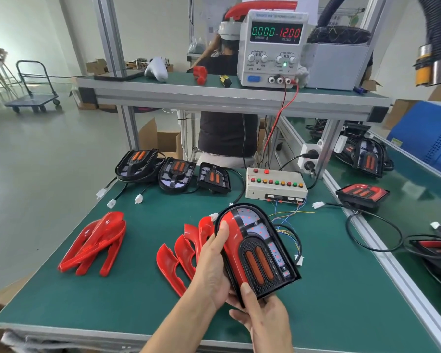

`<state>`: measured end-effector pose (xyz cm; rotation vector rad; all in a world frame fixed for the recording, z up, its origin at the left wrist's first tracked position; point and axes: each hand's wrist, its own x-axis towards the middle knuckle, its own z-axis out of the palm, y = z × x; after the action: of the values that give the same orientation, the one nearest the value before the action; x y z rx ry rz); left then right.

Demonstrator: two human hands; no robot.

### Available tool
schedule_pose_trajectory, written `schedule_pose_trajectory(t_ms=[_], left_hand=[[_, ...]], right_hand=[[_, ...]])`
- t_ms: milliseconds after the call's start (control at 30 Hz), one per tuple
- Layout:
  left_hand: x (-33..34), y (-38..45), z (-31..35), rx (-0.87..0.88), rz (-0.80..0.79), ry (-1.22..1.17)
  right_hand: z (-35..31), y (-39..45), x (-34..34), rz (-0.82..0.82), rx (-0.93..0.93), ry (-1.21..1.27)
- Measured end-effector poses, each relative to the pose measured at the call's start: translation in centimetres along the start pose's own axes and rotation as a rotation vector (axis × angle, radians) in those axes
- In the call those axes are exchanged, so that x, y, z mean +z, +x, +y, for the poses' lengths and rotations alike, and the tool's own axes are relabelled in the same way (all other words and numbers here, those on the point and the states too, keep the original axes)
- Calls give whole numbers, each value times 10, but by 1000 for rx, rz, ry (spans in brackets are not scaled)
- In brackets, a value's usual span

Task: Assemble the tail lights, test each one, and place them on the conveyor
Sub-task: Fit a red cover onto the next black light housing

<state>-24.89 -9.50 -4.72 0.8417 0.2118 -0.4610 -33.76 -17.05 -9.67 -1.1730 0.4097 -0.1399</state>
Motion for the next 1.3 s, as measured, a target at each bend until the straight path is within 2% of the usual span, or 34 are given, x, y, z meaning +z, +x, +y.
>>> schedule_pose_trajectory(t_ms=[267, 733, 1000, 1300], left_hand=[[-4, 5, -1, 43, 67, -4], [-12, 8, -3, 119, 88, 15], [-15, 5, 0, 39, 18, -55], [-17, 6, 9, -36, -42, -48]], right_hand=[[2, 1, 1, 9, 8, 15], [-1, 2, 2, 9, 59, 42], [-3, 2, 0, -16, 77, 64], [0, 1, 4, 31, 49, 45]])
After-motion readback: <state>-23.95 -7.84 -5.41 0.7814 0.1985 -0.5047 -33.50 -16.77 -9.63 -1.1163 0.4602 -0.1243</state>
